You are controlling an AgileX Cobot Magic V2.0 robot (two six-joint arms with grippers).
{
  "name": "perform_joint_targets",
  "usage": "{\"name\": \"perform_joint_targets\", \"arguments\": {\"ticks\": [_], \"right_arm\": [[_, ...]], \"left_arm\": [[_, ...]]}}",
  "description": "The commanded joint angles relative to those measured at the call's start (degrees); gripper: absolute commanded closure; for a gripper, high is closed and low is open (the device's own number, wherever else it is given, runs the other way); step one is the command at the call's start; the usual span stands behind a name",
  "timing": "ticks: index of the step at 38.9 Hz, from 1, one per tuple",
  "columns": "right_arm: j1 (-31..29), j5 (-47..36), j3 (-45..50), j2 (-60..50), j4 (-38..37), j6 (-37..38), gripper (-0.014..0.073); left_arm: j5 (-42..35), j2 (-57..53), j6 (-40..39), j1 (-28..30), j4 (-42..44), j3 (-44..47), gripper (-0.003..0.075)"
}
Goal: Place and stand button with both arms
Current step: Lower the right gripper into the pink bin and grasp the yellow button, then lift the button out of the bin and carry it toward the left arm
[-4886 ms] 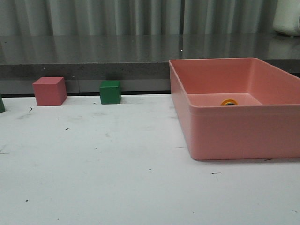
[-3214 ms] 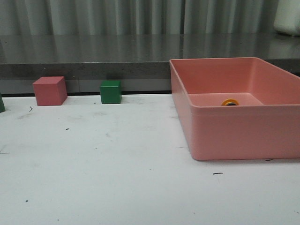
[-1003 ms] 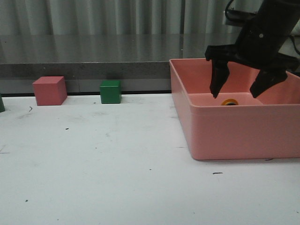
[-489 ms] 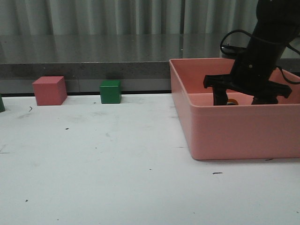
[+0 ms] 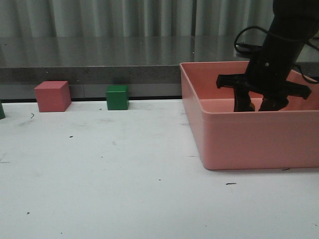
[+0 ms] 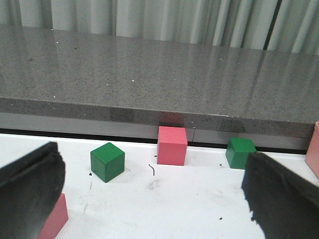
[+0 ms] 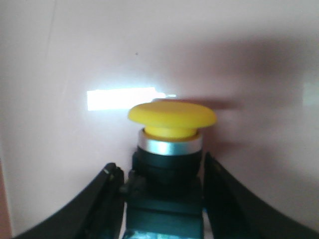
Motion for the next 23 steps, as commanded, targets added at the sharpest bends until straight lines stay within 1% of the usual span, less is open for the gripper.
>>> {"name": "perform_joint_targets", "arguments": {"ticks": [1, 10, 14, 17, 20, 23], "right_arm": [[-0.36, -1.81, -2.23, -8.07, 0.10, -0.31, 0.0428], [0.40, -1.95, -2.23, -18.40, 0.10, -0.31, 0.0428], [2.60, -1.14, -2.43, -21.60, 0.10, -0.38, 0.0428], [5.42, 0.77, -3.59, -22.75, 0.10, -0.61, 0.0428], [9.47, 2.48, -5.64, -22.76, 0.10, -0.61, 0.0428], [14.23, 1.74, -7.00, -22.37, 0.10, -0.61, 0.0428]], "left_arm": [[-4.54, 0.46, -0.47, 0.14, -0.16, -2.12, 0.0028], [-4.54, 0.46, -0.47, 0.14, -0.16, -2.12, 0.0027], [-4.54, 0.46, -0.47, 0.14, -0.16, -2.12, 0.0027], [-4.54, 0.46, -0.47, 0.14, -0.16, -2.12, 0.0028], [-4.54, 0.46, -0.47, 0.14, -0.16, -2.12, 0.0027], [-4.54, 0.46, -0.47, 0.14, -0.16, -2.12, 0.0027]]}}
